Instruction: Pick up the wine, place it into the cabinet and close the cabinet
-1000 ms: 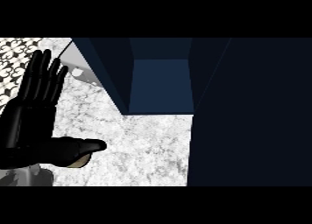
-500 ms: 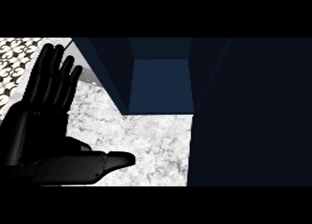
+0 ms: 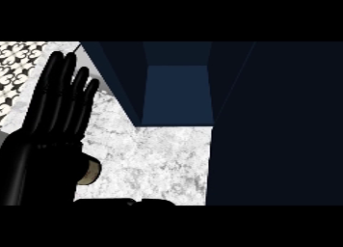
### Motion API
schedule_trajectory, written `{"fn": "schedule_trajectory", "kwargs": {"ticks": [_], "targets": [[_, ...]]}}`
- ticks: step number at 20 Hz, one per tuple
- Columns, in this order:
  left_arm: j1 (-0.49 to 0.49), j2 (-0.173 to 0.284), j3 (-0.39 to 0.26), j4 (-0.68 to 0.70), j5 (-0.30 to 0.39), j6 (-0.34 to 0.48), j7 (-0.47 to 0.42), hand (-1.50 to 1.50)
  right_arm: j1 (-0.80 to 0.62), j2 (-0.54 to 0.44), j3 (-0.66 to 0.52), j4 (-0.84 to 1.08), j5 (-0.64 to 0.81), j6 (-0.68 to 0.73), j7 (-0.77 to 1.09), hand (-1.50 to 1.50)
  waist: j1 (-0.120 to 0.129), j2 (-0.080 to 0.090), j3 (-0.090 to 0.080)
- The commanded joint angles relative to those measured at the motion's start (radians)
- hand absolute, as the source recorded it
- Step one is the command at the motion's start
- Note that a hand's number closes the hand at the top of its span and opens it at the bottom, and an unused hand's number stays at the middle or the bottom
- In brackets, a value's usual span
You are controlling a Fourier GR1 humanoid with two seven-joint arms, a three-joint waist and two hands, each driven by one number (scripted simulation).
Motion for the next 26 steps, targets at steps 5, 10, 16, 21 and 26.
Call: {"fn": "schedule_trajectory", "kwargs": {"ticks": [5,10,16,21,26], "targets": [[-0.071,0.0,-0.032,-0.06,-0.132,0.038,0.172,-1.5,-0.011,-0.024,0.005,-0.271,-0.062,-0.069,0.211,-1.5,0.0,-0.002,0.0],[-0.071,0.0,-0.053,-0.048,-0.215,0.047,0.185,-1.5,0.053,-0.004,0.092,-0.249,0.012,-0.056,0.147,-1.5,-0.006,-0.001,0.0],[-0.04,0.012,0.004,-0.161,-0.24,-0.016,0.273,-1.5,0.021,-0.012,0.087,-0.287,0.022,-0.093,0.206,-1.5,0.002,-0.003,-0.001],[-0.071,0.025,0.086,-0.138,-0.203,-0.042,0.28,-1.5,-0.034,-0.027,0.013,-0.268,-0.027,-0.099,0.242,-1.5,0.002,0.001,-0.001],[-0.034,0.081,0.146,-0.186,-0.183,-0.076,0.269,-1.5,0.007,-0.021,0.09,-0.321,0.027,-0.116,0.247,-1.5,-0.002,-0.004,-0.001]]}}
